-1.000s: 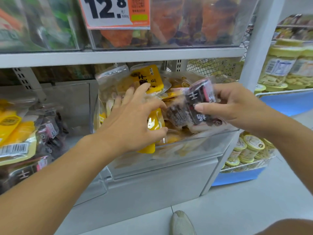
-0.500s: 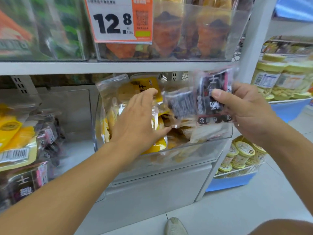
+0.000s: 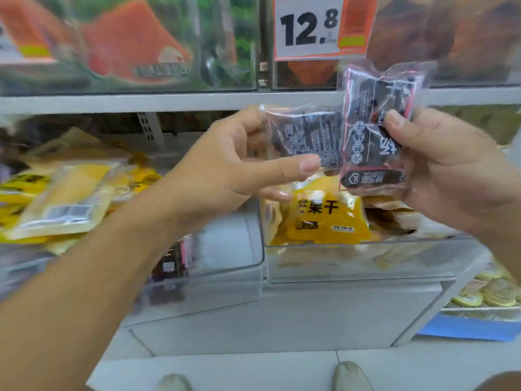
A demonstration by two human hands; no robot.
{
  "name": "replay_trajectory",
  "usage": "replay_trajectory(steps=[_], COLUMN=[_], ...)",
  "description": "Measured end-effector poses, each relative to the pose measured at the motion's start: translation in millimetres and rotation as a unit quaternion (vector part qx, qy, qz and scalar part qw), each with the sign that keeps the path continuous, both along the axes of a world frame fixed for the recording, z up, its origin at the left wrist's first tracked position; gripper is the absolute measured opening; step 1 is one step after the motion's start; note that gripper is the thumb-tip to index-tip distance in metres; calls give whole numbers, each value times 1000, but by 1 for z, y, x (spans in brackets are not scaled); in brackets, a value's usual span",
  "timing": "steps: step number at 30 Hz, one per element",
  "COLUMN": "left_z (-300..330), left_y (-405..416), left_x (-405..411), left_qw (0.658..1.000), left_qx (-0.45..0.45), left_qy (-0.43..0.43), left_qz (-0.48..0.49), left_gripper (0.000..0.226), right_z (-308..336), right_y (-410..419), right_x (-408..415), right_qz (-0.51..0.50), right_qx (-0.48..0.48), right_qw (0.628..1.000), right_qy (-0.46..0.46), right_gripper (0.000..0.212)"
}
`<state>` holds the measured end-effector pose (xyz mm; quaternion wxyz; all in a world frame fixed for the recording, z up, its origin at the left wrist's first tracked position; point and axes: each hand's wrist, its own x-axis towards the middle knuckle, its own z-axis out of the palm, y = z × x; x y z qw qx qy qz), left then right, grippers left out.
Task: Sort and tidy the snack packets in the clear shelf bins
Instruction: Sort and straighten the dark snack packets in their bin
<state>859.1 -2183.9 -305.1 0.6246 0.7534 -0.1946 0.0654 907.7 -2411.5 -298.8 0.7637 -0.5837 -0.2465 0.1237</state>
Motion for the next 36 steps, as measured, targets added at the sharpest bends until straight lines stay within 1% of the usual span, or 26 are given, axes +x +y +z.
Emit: replay_trajectory(steps=[4,6,8,9,11,13,16,20,22,24,26,28,29,31,32,35,36], left_z=[5,-2,-8,-10,-14,-18,-25,-33,-37,-42,-46,-47,-47,-47,-47,-48,-48], left_y=[55,85,110,120,134,145,156,162,163,160,157,153,152,151,151,150,149], left_x=[-23,-33,-44,-49,-55,-60,-72,-79,-76,-71,-67,-64,-63,-60,-58,-55,-54], left_qw=[995,985,970,961,942,927,915,918,921,925,928,931,932,933,933,933,934], left_qx=[19,38,78,102,125,117,84,-1,-12,-13,1,16,17,12,8,-2,-2], left_qy=[1,-13,-45,-65,-104,-135,-145,-97,-90,-93,-103,-112,-116,-123,-125,-122,-121], left_qz=[98,167,225,248,294,329,367,385,379,368,357,346,342,337,337,338,336], left_gripper=[33,25,23,24,25,25,25,25,24,24,24,24,24,25,25,26,26], right_z=[-6,-10,-13,-13,-11,-11,-20,-34,-42,-53,-61,-58,-55,-54,-56,-68,-69], right_y=[72,103,123,131,139,142,147,163,171,180,189,196,197,198,199,201,202], right_x=[-7,-8,-9,-9,-11,-12,-22,-30,-30,-33,-36,-37,-37,-38,-39,-43,-44], right_qz=[97,91,70,67,71,74,107,117,94,58,58,83,99,111,104,110,114], right_qx=[-21,-58,-105,-116,-104,-106,-171,-269,-341,-441,-507,-541,-556,-581,-591,-604,-606], right_qw=[994,989,980,978,984,986,972,941,914,856,794,762,754,751,747,748,746], right_qy=[-41,-97,-151,-157,-124,-104,-123,-167,-200,-263,-330,-346,-335,-295,-284,-251,-253], right_gripper=[37,42,39,37,34,29,29,31,30,28,26,23,31,53,57,50,48])
